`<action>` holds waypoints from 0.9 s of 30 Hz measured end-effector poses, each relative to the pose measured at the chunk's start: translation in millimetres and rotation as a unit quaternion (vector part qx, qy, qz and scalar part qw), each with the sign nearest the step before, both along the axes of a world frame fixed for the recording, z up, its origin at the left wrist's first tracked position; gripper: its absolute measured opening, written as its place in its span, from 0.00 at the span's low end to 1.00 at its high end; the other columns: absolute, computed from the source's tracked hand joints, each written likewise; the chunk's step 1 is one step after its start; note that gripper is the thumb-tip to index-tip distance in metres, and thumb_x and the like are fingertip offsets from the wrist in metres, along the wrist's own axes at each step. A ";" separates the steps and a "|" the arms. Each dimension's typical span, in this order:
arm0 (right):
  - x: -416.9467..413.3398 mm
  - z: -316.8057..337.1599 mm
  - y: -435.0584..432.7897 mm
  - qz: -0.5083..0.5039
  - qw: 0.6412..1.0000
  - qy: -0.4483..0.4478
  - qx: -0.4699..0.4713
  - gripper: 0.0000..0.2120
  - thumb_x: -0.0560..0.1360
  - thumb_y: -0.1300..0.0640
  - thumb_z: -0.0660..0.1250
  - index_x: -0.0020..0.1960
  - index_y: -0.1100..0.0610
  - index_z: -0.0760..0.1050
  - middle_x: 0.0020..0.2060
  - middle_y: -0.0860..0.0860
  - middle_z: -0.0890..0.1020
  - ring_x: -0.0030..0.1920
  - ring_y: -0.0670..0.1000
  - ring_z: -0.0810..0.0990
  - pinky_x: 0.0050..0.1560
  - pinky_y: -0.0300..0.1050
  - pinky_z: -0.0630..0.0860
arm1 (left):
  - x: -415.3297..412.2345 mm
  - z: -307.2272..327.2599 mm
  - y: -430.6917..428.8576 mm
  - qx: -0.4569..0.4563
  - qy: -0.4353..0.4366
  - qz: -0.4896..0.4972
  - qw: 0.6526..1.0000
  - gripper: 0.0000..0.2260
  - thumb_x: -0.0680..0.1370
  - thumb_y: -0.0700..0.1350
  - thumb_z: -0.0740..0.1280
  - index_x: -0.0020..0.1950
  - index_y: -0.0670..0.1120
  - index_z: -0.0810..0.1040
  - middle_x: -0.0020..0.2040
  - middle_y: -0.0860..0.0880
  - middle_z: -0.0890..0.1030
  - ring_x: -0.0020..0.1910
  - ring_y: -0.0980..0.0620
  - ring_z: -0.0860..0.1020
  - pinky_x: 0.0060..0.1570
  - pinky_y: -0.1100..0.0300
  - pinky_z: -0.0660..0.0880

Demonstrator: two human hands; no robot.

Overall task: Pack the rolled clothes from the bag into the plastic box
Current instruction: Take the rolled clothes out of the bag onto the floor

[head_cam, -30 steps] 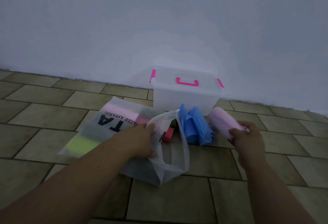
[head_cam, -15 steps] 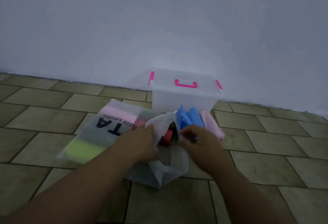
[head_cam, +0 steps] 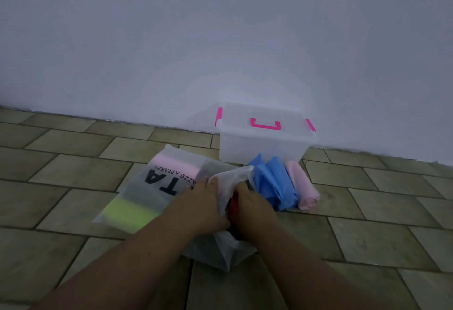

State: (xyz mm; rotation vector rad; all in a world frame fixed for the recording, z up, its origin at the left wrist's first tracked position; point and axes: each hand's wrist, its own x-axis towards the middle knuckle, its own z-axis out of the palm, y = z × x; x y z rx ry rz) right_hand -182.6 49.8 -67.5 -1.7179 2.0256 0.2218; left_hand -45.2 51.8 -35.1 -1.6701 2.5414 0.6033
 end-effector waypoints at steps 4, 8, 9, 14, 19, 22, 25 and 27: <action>-19.7 7.9 33.1 0.009 0.975 -0.113 -0.192 0.19 0.70 0.46 0.69 0.58 0.44 0.66 0.50 0.45 0.76 0.49 0.47 0.78 0.50 0.43 0.77 | 6.1 -4.5 -2.2 -0.001 0.025 -0.003 1.000 0.45 0.70 0.60 0.69 0.77 0.51 0.45 0.76 0.46 0.55 0.73 0.43 0.59 0.70 0.44 0.62; -95.2 31.8 83.0 -0.134 0.917 -0.284 -0.246 0.11 0.66 0.53 0.73 0.42 0.42 0.73 0.42 0.49 0.81 0.36 0.48 0.82 0.32 0.36 0.76 | 8.9 -9.1 -3.3 -0.023 0.018 -0.010 1.000 0.45 0.69 0.64 0.67 0.77 0.52 0.45 0.76 0.47 0.55 0.72 0.43 0.60 0.68 0.45 0.65; -116.3 37.9 93.3 -0.177 0.889 -0.326 -0.268 0.11 0.66 0.56 0.73 0.41 0.43 0.75 0.41 0.52 0.83 0.35 0.50 0.83 0.32 0.37 0.77 | 7.7 -10.2 -3.3 -0.028 0.014 -0.010 0.999 0.44 0.69 0.63 0.67 0.77 0.52 0.45 0.76 0.47 0.55 0.72 0.42 0.61 0.68 0.45 0.65; -175.1 32.0 90.1 -0.401 0.750 -0.342 -0.399 0.09 0.69 0.59 0.72 0.44 0.49 0.74 0.42 0.54 0.82 0.39 0.58 0.83 0.42 0.58 0.81 | 3.6 -12.2 -4.5 -0.029 -0.004 -0.010 1.000 0.43 0.70 0.62 0.67 0.76 0.51 0.46 0.76 0.47 0.56 0.72 0.41 0.61 0.67 0.44 0.66; -158.0 1.5 42.3 -0.425 0.796 -0.182 -0.390 0.13 0.69 0.53 0.71 0.50 0.54 0.73 0.39 0.54 0.78 0.38 0.55 0.78 0.38 0.50 0.76 | 5.0 -13.8 -4.2 -0.019 -0.006 -0.007 1.000 0.44 0.70 0.62 0.67 0.77 0.52 0.45 0.76 0.48 0.55 0.73 0.42 0.59 0.68 0.44 0.65; -150.4 -11.2 31.6 -0.395 0.839 -0.150 -0.343 0.15 0.74 0.48 0.68 0.55 0.57 0.74 0.35 0.48 0.74 0.35 0.49 0.74 0.32 0.42 0.66 | 8.5 -17.9 -4.1 -0.029 -0.005 -0.004 1.000 0.44 0.70 0.63 0.67 0.76 0.52 0.46 0.76 0.48 0.55 0.72 0.43 0.61 0.68 0.45 0.65; -152.8 -10.4 31.0 -0.349 0.891 -0.101 -0.272 0.18 0.76 0.45 0.64 0.58 0.57 0.74 0.39 0.50 0.77 0.36 0.49 0.76 0.34 0.42 0.68 | 6.6 -21.8 -3.2 -0.073 0.013 0.018 0.997 0.40 0.67 0.64 0.67 0.73 0.54 0.52 0.76 0.48 0.53 0.71 0.43 0.62 0.66 0.44 0.66; -149.0 0.3 32.3 -0.324 0.905 -0.057 -0.270 0.18 0.75 0.45 0.64 0.60 0.56 0.74 0.43 0.52 0.78 0.38 0.49 0.76 0.38 0.43 0.70 | -1.4 -22.1 -7.2 -0.144 0.032 0.028 0.989 0.38 0.65 0.65 0.67 0.68 0.56 0.54 0.75 0.49 0.53 0.71 0.44 0.61 0.66 0.40 0.63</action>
